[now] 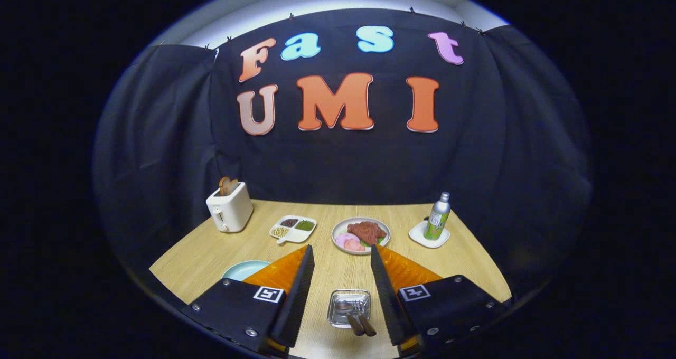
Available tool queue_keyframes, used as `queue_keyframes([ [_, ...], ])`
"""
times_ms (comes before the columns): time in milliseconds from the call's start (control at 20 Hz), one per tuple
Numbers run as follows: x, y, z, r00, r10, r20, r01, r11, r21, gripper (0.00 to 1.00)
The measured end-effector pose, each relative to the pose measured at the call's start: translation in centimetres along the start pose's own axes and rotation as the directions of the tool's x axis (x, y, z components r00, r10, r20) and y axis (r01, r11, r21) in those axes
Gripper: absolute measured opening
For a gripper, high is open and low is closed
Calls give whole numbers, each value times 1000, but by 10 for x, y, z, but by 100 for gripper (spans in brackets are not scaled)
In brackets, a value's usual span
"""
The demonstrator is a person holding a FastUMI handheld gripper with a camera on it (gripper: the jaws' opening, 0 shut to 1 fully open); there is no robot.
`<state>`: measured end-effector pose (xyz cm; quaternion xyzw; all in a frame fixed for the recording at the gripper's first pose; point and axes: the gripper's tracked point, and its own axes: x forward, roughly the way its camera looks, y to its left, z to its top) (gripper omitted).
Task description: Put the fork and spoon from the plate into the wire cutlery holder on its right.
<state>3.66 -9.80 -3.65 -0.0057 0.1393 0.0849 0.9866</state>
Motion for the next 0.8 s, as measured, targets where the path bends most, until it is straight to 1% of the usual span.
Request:
queue_keyframes([
  [100, -5, -1, 8, 998, 15, 66, -16, 1000, 24, 67],
  [150, -7, -4, 17, 993, 10, 116, -11, 1000, 8, 67],
  [300, -17, -20, 45, 958, -44, 282, 56, 998, -31, 69],
  [400, -27, -14, 51, 936, -38, 349, 51, 998, -30, 71],
  [550, -32, -11, 53, 907, -39, 419, 53, 998, -20, 76],
  [650, -34, -6, 50, 901, -35, 433, 43, 999, -9, 78],
  [800, -33, -3, 51, 892, -20, 451, 22, 1000, 0, 80],
])
